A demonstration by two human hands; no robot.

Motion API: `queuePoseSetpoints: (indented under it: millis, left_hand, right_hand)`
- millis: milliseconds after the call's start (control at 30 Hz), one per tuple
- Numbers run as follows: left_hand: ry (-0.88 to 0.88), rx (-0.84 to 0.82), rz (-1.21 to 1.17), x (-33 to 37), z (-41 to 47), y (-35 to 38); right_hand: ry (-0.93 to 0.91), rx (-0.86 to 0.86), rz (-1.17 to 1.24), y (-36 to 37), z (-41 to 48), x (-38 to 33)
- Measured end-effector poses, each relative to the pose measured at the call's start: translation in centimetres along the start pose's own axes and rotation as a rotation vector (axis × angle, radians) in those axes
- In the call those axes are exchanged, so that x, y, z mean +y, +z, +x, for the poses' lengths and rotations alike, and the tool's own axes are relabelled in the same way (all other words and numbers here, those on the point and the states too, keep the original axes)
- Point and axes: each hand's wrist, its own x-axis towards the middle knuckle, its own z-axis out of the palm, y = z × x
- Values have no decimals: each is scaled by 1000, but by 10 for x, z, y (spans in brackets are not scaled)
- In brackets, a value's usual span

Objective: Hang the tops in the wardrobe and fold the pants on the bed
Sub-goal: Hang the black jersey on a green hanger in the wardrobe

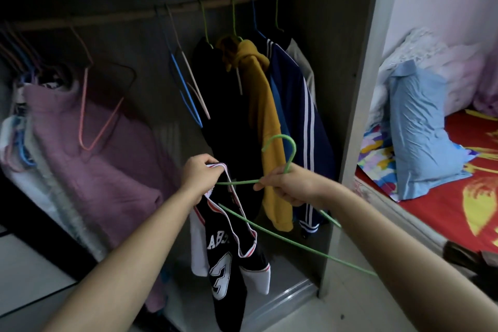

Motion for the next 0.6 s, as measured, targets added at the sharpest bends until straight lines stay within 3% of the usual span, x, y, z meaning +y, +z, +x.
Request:
queuePoseSetpoints:
  millis: [133, 233, 400, 500, 600]
  left_hand:
    - [-16, -69, -200, 9, -5, -3]
    - [113, -83, -189, 4, -5, -14]
    - [342, 80, 162, -14, -6, -24]
    - [525, 167, 169, -21, -11, -22]
    - [544, 18, 31, -23, -16, -23]
  right_hand:
    - [17, 171, 132, 24, 20, 11]
    - [8, 206, 197, 28, 25, 15]
    - [-49, 150, 161, 29, 27, 6]
    - [-77, 101, 89, 29, 26, -7]
    - [-71, 35, -4, 33, 28, -18]
